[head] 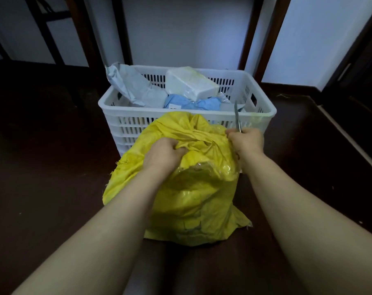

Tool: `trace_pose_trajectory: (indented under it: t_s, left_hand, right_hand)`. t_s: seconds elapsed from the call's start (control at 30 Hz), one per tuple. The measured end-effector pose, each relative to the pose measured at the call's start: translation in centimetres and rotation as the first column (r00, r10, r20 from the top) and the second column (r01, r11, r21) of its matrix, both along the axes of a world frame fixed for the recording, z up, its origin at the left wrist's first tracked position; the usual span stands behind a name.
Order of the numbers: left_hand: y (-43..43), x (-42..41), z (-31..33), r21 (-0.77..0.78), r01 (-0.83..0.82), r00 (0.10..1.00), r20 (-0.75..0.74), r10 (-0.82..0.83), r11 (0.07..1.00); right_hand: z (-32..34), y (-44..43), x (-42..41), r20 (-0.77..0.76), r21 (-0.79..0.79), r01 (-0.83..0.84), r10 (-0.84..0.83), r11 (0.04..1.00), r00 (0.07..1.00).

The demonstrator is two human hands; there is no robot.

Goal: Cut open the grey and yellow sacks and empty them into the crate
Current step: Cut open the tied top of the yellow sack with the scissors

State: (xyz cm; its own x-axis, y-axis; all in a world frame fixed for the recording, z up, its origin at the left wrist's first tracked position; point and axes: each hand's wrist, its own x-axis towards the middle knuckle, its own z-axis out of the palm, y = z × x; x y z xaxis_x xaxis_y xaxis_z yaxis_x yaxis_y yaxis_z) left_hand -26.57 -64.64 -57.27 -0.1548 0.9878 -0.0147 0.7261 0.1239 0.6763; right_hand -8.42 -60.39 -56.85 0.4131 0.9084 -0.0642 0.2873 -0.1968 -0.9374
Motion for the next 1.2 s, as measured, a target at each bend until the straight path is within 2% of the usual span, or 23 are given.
trace_pose_trajectory:
  t_s: [0.1,0.17,0.23,0.3,0.33,0.4,0.5,0.53,0.57,0.6,0.63,0.67,0.7,0.73,0.8,0.83,0.87,0.93,1.0,1.07,1.13,1.2]
  left_hand:
    - [0.6,-1.2,0.8,0.02,-0.183,0.944,0.284,0.17,0.983]
    - [1.0,-1.9,1.3,-0.035,-0.254,0.902,0.352,0.249,0.967]
    - [1.2,-2.3,1.7,-0.063,-0.312,0.867,0.389,0.311,0.948]
    - [1.0,-2.4,2.4,-0.12,-0.382,0.772,0.504,0.388,0.916]
    - [1.2,-2.4,2.6,-0.143,-0.391,0.739,0.541,0.403,0.909]
    - [1.2,-2.5,2.9,-0.17,-0.342,0.761,0.527,0.378,0.924]
    - [1.2,-2.0,3.6,-0.062,-0.2,0.907,0.367,0.209,0.978]
    - [1.0,-1.6,3.9,-0.005,-0.136,0.928,0.351,0.129,0.991]
    - [0.9,-1.3,4.5,0.025,-0.074,0.897,0.437,0.056,0.997]
    - [0.8,-1.1,5.3,0.034,-0.022,0.806,0.592,-0.002,0.999]
    - [1.0,-1.2,6.1,-0.013,0.028,0.67,0.742,-0.009,1.0]
    - [1.0,-1.3,6.8,-0.082,0.081,0.535,0.845,0.026,0.993]
    - [1.1,-1.7,7.2,-0.144,0.124,0.48,0.874,0.068,0.982]
    - [1.0,-1.8,7.6,-0.197,0.154,0.5,0.861,0.096,0.968]
    - [0.7,-1.6,7.5,-0.251,0.158,0.655,0.75,0.088,0.955]
    - [0.5,-1.2,7.1,-0.246,0.136,0.703,0.706,0.082,0.96]
    - [0.4,-0.8,6.7,-0.224,0.099,0.701,0.707,0.092,0.969]
    - [0.4,-0.7,6.3,-0.215,0.043,0.619,0.772,0.143,0.976]
    - [0.5,-1.4,6.1,-0.218,0.078,0.527,0.838,0.146,0.973]
    - [0.4,-2.0,5.9,-0.197,0.156,0.454,0.885,0.107,0.968]
    - [0.0,-2.2,5.9,-0.172,0.218,0.449,0.892,0.058,0.961]
    - [-0.1,-2.5,5.8,-0.141,0.263,0.444,0.896,0.011,0.954]
  right_hand:
    - [1.0,0.4,1.0,-0.098,0.049,0.073,-0.068,0.996,0.993]
    - [1.7,0.7,1.8,-0.074,0.066,0.063,-0.058,0.996,0.996]
    - [2.2,0.6,2.2,-0.085,0.052,-0.02,0.024,0.998,0.996]
    - [2.4,0.3,2.1,-0.256,0.007,-0.141,0.138,0.99,0.957]
    - [2.4,0.3,1.9,-0.369,-0.005,-0.216,0.199,0.976,0.908]
    - [2.6,0.1,1.0,-0.534,0.005,-0.34,0.29,0.941,0.794]
    - [2.9,0.0,-0.8,-0.589,0.042,-0.388,0.337,0.921,0.735]
    - [3.1,-0.1,-1.4,-0.588,0.07,-0.395,0.358,0.916,0.725]
    - [3.3,-0.1,-1.9,-0.589,0.099,-0.406,0.383,0.908,0.712]
    - [3.6,0.0,-2.3,-0.591,0.122,-0.416,0.403,0.901,0.699]
    - [3.8,0.0,-2.6,-0.59,0.135,-0.422,0.415,0.896,0.693]
    - [4.0,0.0,-2.8,-0.579,0.142,-0.429,0.426,0.892,0.695]
    - [4.1,0.0,-3.0,-0.549,0.142,-0.444,0.444,0.885,0.708]
    - [4.1,-0.2,-3.2,-0.502,0.132,-0.473,0.47,0.871,0.726]
    - [3.9,-0.5,-3.6,-0.394,0.085,-0.547,0.532,0.833,0.75]
    - [3.8,-0.7,-3.8,-0.361,0.065,-0.565,0.547,0.823,0.755]
    - [3.6,-0.7,-4.0,-0.359,0.061,-0.549,0.531,0.834,0.768]
    - [3.4,-0.2,-4.1,-0.414,0.083,-0.398,0.395,0.913,0.82]
    - [3.3,0.2,-3.8,-0.416,0.088,-0.238,0.253,0.967,0.873]
    - [3.0,0.1,-3.9,-0.392,0.078,-0.263,0.272,0.962,0.879]
    - [2.9,-0.4,-4.6,-0.404,0.078,-0.364,0.363,0.928,0.84]
    - [3.0,-0.5,-5.4,-0.398,0.084,-0.381,0.382,0.921,0.834]
